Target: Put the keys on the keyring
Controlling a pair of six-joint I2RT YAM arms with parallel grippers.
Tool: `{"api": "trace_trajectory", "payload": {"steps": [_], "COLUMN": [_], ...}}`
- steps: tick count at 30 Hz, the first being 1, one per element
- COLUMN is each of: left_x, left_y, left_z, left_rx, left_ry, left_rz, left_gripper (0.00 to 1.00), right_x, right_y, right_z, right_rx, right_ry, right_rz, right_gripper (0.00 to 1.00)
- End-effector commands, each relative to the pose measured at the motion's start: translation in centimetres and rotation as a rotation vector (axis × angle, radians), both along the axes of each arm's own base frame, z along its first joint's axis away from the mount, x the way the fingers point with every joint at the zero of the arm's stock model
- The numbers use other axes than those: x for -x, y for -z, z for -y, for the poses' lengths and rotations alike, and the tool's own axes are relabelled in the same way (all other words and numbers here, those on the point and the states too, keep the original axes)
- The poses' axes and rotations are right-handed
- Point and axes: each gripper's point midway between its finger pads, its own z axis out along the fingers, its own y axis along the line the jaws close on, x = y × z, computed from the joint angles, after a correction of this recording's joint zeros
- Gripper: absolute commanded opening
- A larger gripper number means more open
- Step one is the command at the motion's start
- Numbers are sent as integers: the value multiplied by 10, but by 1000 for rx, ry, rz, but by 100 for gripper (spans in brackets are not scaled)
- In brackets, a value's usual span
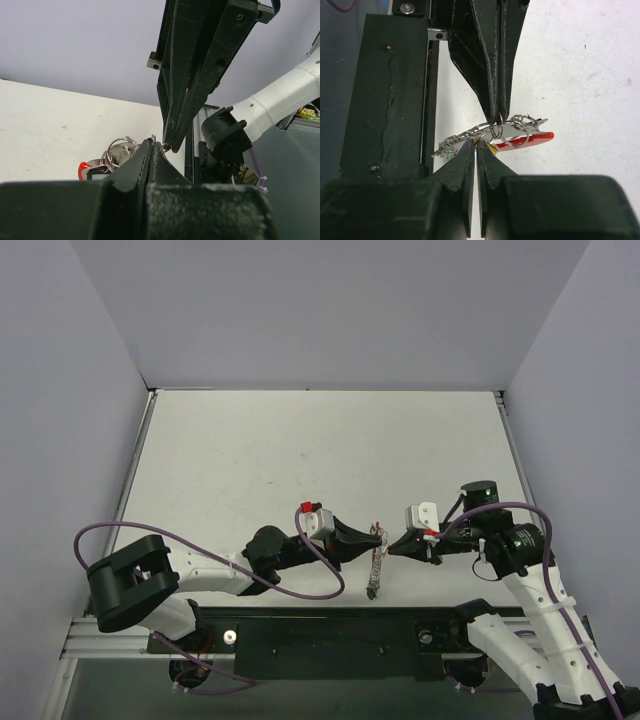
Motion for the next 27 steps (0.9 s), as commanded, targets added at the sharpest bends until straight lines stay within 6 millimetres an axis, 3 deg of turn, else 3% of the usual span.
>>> {"api": "trace_trajectory", "payload": {"steps": [1,2,3,5,6,7,8,11,12,13,14,15,19,23,27], "left_x": [0,-4,-2,-1,-8,0,-1,9,13,17,20,22,34,43,41], "left_y": [-73,-75,-79,-87,-97,-95,-109,-109,-121,-117,-128,-125,-146,-156,-152], "left_z": [-10,-14,-17,-26,-34,-34,-41,-43,-47,-46,-50,-49,-58,-58,-51], "left_rx": [231,242,256,278,292,265,271,161,164,128,136,111,152,194,202], "left_ry": [-9,-14,7,62,58,123,136,230,239,261,266,278,304,330,318], "left_rz": [90,97,117,129,151,154,187,197,218,205,224,211,222,219,178], "left_gripper": [0,0,0,0,0,0,0,0,0,0,0,0,0,0,0], "right_x": [3,6,14,25,25,27,25,33,35,39,40,38,30,28,28], "right_y": [-15,-20,-30,-53,-61,-77,-84,-114,-122,-125,-130,-134,-149,-170,-171], "right_z": [-10,-11,-15,-17,-15,-14,-11,-7,-6,-6,-6,-7,-11,-12,-10], "right_rx": [-82,-103,-141,-188,-195,-211,-215,-258,-268,-278,-285,-294,-328,-357,-366], "right_ry": [7,-8,-37,-56,-35,-6,24,77,77,75,75,89,76,59,64], "right_rz": [-41,-38,-59,-87,-103,-113,-115,-140,-135,-160,-164,-205,-316,-276,-247], "right_gripper": [0,3,15,30,32,36,37,38,38,39,39,39,45,45,45]}}
